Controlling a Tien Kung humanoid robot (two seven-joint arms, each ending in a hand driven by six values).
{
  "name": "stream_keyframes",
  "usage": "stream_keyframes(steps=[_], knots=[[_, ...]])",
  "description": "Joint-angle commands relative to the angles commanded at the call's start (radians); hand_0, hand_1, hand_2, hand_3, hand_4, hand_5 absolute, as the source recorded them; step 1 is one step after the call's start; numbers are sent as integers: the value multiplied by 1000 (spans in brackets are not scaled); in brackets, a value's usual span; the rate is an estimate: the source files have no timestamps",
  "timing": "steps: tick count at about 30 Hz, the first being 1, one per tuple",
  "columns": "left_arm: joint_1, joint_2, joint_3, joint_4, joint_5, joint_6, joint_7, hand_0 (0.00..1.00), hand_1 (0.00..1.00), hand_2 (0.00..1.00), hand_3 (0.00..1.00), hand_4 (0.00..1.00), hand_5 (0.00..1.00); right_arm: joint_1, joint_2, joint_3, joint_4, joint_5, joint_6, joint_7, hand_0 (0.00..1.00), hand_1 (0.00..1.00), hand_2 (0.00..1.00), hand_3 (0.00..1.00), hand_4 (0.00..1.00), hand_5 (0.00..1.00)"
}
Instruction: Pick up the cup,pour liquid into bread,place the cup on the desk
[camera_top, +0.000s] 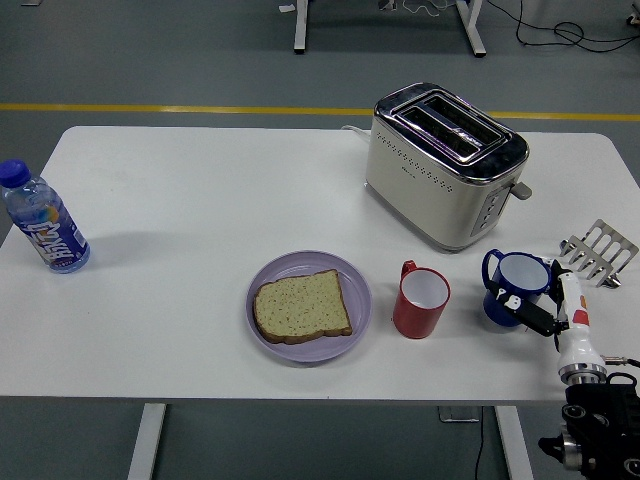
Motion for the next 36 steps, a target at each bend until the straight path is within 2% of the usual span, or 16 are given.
stream_keyframes(steps=[24, 36], knots=[[10, -3, -17, 0, 31, -2, 10, 681, 683, 694, 544, 252, 998, 9, 11, -36, -48, 35, -5, 27, 368, 299, 430, 430, 723, 55], [9, -2, -9, -1, 17, -3, 5, 681, 684, 694, 544, 252, 998, 15, 16, -37, -68, 40, -3, 35, 377, 318, 442, 443, 722, 55]])
